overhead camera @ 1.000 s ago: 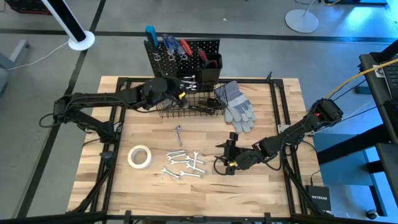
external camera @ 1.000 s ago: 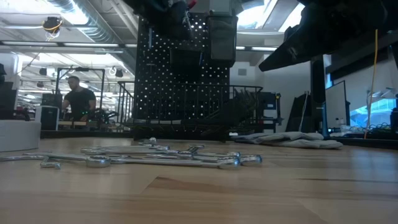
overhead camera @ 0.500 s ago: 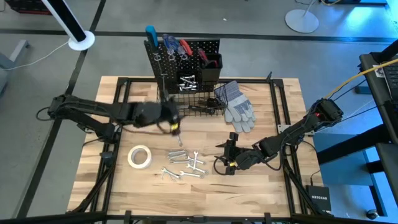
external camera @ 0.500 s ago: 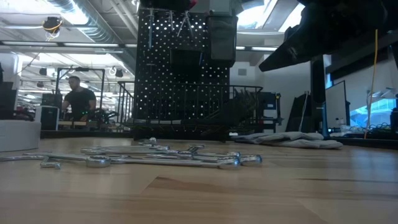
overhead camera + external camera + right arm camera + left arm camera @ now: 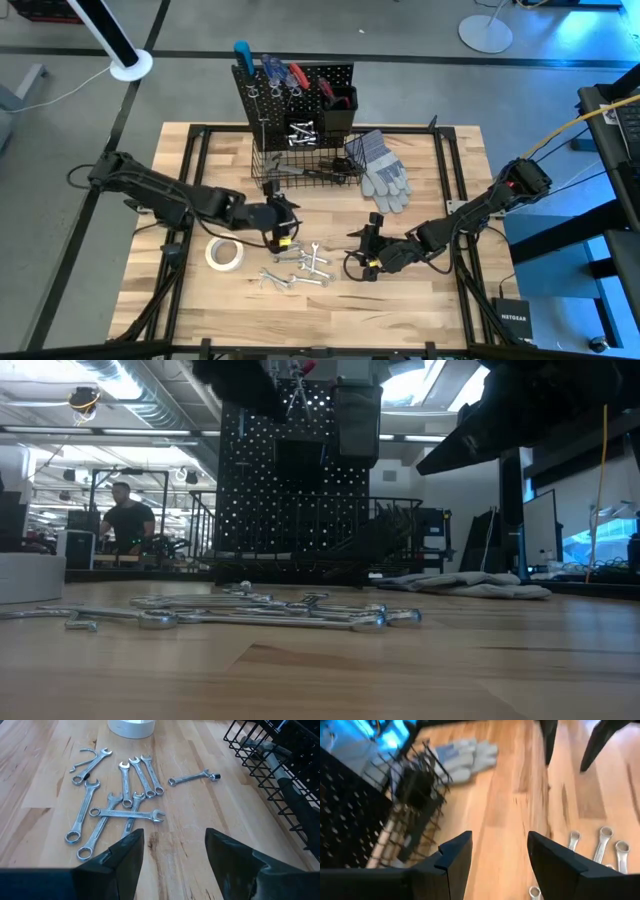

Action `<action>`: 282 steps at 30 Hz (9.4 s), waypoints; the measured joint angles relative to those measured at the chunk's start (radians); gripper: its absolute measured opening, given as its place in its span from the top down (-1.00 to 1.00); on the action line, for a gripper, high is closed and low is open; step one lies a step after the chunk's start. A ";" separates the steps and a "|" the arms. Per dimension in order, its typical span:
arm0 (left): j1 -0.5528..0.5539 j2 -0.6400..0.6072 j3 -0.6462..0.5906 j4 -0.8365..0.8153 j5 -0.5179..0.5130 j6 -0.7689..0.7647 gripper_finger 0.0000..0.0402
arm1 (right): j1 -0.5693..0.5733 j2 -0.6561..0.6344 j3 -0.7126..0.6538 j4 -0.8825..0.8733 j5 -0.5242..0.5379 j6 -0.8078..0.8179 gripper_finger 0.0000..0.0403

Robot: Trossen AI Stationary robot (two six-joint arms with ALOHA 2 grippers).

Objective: Hang tools onto peg board
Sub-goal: Put the socket adapter into the left black bin on the peg board, then hang the wrench on the peg board

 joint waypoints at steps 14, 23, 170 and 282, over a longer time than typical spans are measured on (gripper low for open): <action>0.002 0.173 -0.036 -0.046 -0.002 -0.372 0.09 | 0.000 0.000 0.000 -0.001 0.000 0.000 -0.07; 0.079 0.284 -0.037 -0.078 -0.033 -0.646 0.09 | 0.000 0.000 0.000 -0.002 0.000 0.000 -0.07; -0.108 -0.076 0.106 -0.287 -0.107 -0.116 0.03 | 0.000 0.000 0.000 -0.022 -0.007 0.018 -0.07; -0.211 0.180 0.116 -0.021 0.209 0.023 0.92 | 0.000 0.000 0.000 0.218 -0.121 -0.009 -0.07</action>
